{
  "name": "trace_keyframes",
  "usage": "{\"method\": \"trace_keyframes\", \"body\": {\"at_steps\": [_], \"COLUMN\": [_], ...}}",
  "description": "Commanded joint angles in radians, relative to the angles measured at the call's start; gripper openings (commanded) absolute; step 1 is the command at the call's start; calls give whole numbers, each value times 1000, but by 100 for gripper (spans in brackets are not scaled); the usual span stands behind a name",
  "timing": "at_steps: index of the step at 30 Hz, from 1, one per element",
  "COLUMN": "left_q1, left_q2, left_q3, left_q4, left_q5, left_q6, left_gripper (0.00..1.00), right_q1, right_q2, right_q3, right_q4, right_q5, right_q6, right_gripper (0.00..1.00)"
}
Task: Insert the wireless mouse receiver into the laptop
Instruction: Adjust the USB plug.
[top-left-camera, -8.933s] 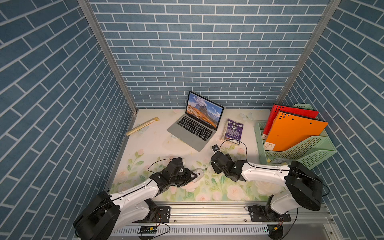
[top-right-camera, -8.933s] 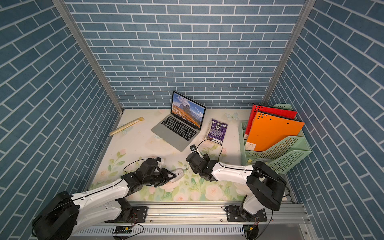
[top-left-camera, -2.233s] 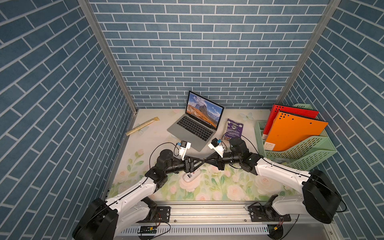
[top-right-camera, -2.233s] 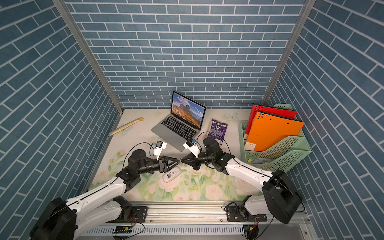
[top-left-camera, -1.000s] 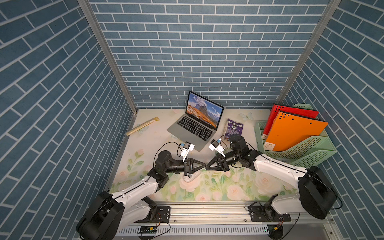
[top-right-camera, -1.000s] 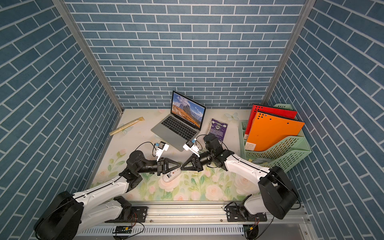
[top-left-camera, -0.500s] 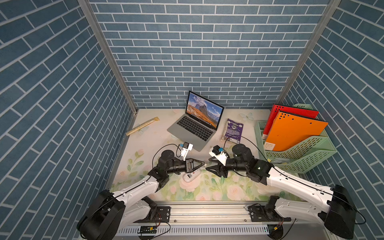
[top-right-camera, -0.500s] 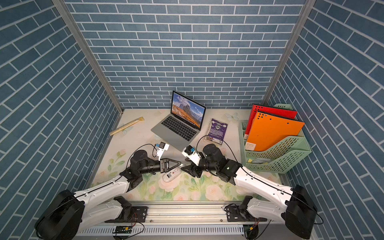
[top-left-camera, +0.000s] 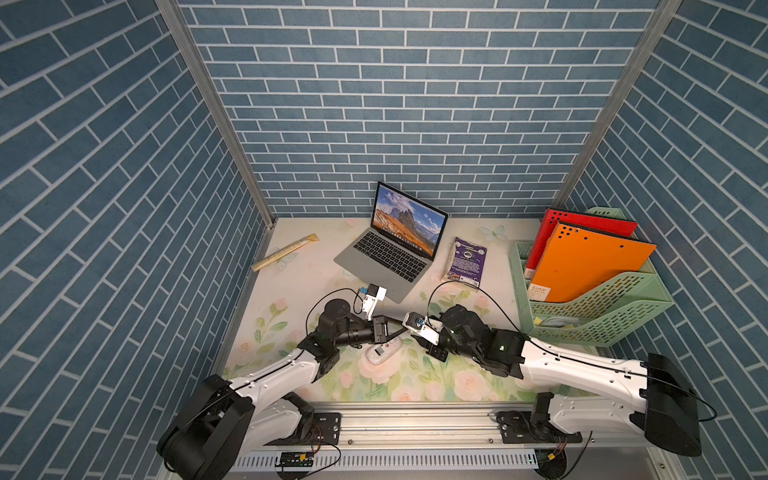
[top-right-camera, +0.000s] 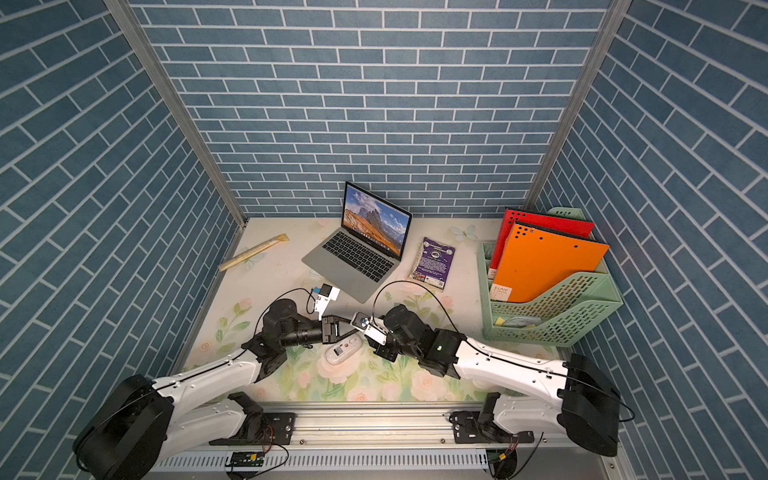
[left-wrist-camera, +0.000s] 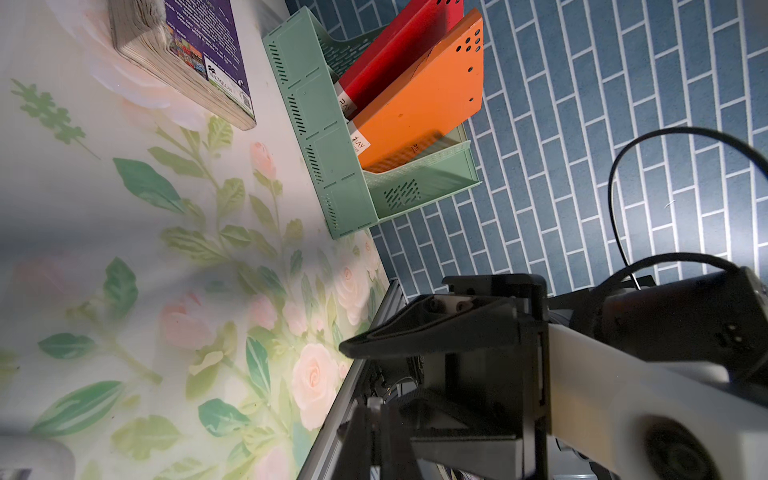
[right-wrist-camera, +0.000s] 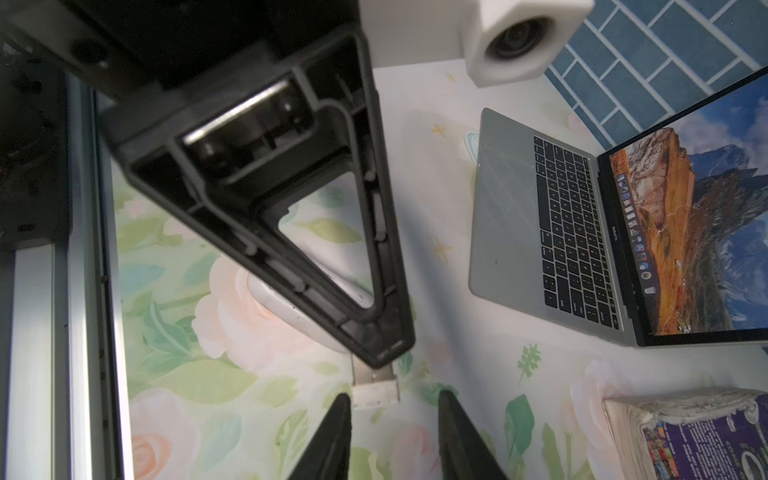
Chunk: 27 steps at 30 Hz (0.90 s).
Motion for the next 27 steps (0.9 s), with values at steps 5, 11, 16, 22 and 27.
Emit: {"method": "trace_keyframes", "body": {"at_steps": [5, 11, 16, 22, 27], "left_q1": [-5, -4, -5, -5, 15], "left_q2": [16, 28, 29, 33, -1], "left_q3": [37, 37, 43, 42, 114], "left_q4": [20, 27, 25, 28, -180], "left_q5": [19, 23, 29, 17, -189], "left_q6": [0, -3, -2, -3, 153], "left_gripper": [0, 0, 0, 0, 56], "right_q1": [27, 42, 45, 46, -14], "right_q2": [4, 18, 25, 30, 75], "right_q3": [44, 52, 53, 50, 31], "right_q4": [-8, -5, -9, -28, -20], "right_q5": [60, 67, 68, 89, 87], "right_q6": [-31, -36, -44, -44, 24], "right_gripper": [30, 26, 19, 6, 3]}}
